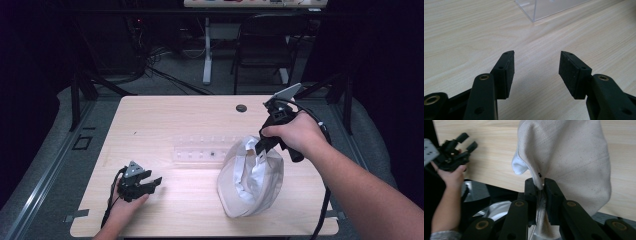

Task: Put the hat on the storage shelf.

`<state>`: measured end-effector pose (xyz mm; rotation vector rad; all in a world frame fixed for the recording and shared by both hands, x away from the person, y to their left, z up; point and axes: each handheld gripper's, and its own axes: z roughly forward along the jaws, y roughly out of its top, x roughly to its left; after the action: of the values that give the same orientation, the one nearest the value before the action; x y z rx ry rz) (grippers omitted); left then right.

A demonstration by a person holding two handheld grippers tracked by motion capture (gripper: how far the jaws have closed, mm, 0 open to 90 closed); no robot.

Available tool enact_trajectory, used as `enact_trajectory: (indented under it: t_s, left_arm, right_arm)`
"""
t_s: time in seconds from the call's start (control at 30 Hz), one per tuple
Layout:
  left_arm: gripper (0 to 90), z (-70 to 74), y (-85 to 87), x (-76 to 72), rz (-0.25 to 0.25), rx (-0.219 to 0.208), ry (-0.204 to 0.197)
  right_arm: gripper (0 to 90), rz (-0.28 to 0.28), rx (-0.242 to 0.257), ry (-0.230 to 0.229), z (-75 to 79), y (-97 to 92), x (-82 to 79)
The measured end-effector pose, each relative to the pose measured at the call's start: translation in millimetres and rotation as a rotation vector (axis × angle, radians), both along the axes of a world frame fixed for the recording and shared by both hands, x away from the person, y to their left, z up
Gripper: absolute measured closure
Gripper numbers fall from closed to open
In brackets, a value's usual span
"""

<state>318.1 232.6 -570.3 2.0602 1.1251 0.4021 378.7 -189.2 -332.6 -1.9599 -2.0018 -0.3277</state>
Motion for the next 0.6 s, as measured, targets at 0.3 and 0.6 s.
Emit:
enact_trajectory:
  t_s: [0.3, 0.6]
  left_arm:
    - [47.0, -0.5, -2.3, -0.2, -0.002, 0.0, 0.0]
    - [47.0, -0.6, -4.4, -0.8, -0.005, 0.0, -0.009]
  right_arm:
    - [81.5, -0.043, 0.128, -0.013, 15.2, -13.6, -3.7]
    - [81.5, -0.104, 0.3, -0.063, 33.6, -28.6, -0.2]
